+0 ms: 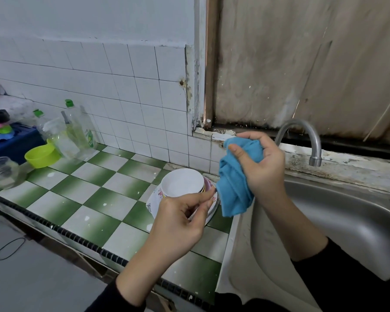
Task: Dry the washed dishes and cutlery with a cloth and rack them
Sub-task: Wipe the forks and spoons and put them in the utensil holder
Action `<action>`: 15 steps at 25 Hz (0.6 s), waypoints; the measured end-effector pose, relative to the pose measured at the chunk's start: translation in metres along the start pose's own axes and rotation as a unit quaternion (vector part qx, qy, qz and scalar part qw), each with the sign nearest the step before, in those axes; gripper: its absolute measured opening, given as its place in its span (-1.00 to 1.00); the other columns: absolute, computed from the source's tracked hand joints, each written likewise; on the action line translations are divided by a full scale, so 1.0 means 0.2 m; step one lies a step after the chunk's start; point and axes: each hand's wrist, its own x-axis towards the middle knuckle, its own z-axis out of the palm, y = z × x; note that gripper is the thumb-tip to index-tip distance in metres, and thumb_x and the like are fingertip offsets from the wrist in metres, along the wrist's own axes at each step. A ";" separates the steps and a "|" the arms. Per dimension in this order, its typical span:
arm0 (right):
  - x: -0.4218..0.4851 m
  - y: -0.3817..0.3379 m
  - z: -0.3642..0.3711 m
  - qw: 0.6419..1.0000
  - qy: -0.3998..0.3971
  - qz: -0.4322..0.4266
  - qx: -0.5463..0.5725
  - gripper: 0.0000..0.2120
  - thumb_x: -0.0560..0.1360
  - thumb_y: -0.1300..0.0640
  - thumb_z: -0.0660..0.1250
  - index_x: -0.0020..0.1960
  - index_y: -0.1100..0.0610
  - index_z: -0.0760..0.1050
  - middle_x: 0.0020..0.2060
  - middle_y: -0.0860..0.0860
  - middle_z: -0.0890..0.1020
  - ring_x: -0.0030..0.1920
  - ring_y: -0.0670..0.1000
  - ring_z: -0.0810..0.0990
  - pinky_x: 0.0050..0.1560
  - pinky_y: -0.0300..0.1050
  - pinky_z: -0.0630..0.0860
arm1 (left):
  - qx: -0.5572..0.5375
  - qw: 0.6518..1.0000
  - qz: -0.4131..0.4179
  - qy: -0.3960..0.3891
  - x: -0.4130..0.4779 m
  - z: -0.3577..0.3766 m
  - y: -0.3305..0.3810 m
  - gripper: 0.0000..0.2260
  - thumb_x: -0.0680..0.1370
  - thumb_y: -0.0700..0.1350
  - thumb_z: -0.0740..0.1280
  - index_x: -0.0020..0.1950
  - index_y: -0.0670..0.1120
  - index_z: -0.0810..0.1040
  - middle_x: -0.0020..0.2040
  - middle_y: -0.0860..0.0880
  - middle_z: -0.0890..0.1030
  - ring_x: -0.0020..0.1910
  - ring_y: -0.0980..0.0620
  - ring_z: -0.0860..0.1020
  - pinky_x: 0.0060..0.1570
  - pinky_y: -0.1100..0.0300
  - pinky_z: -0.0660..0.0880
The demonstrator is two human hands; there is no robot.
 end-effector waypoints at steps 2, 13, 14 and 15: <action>-0.03 0.00 -0.01 0.998 -0.039 -0.031 -0.025 -0.75 0.38 0.12 0.50 -0.01 -0.08 0.52 -0.08 -0.09 0.61 -0.05 -0.02 0.61 -0.04 -0.09 0.60 | -0.012 1.000 -0.009 0.001 -0.01 0.00 0.00 -0.78 0.45 -0.12 0.35 -0.05 0.21 0.62 -0.16 0.34 0.64 -0.24 0.43 0.55 -0.16 0.47 0.44; 0.02 0.05 -0.05 0.998 0.033 -0.023 -0.052 -0.77 0.45 0.19 0.47 0.05 0.00 0.54 -0.07 -0.18 0.60 -0.04 -0.19 0.59 0.00 -0.17 0.57 | 0.003 1.000 -0.025 0.000 -0.02 -0.01 0.01 -0.76 0.48 -0.15 0.39 -0.09 0.23 0.64 -0.17 0.33 0.64 -0.19 0.37 0.60 -0.09 0.40 0.51; 0.03 0.05 -0.06 0.998 0.053 -0.017 -0.034 -0.79 0.47 0.20 0.46 0.06 0.03 0.54 -0.07 -0.17 0.60 -0.06 -0.20 0.59 -0.04 -0.22 0.57 | -0.002 0.999 -0.035 0.014 -0.02 -0.01 0.01 -0.72 0.51 -0.22 0.40 -0.07 0.21 0.63 -0.20 0.31 0.65 -0.25 0.39 0.58 -0.16 0.42 0.48; 0.02 0.04 -0.06 0.998 0.066 -0.011 -0.012 -0.81 0.48 0.20 0.44 0.07 0.05 0.53 -0.06 -0.13 0.60 -0.07 -0.20 0.59 -0.07 -0.26 0.55 | -0.023 0.998 -0.047 0.034 -0.01 -0.01 0.00 -0.70 0.52 -0.29 0.39 -0.06 0.15 0.65 -0.26 0.27 0.66 -0.33 0.37 0.55 -0.23 0.44 0.45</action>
